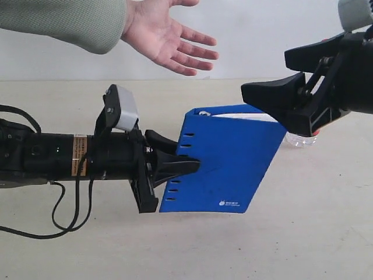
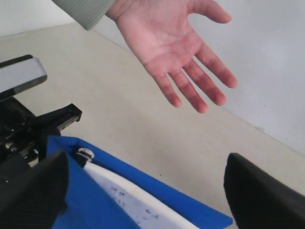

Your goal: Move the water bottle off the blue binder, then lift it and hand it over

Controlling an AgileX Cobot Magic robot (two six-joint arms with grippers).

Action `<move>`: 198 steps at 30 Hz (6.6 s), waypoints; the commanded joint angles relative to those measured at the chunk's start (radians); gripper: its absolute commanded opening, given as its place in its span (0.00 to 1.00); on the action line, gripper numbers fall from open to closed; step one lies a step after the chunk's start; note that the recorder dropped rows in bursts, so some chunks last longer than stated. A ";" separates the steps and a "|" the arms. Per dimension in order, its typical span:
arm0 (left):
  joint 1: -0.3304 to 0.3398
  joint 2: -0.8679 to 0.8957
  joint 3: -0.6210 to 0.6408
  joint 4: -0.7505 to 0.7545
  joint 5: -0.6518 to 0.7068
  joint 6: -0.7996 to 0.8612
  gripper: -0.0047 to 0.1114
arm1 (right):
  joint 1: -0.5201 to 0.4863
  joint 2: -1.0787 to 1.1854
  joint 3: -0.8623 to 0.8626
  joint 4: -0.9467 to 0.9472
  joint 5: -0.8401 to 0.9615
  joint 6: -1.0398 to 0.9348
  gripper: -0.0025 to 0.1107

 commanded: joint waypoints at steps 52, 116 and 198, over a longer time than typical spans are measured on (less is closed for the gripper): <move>0.067 -0.130 -0.301 -0.100 0.060 -0.693 0.88 | 0.001 -0.006 -0.003 -0.068 -0.038 0.109 0.72; 0.341 -1.838 0.344 0.644 0.816 -1.321 0.08 | 0.001 -1.106 0.405 -0.129 -0.485 0.409 0.02; 0.456 -1.844 0.717 -1.117 1.268 0.678 0.08 | 0.001 -1.106 0.405 -0.127 -0.499 0.409 0.02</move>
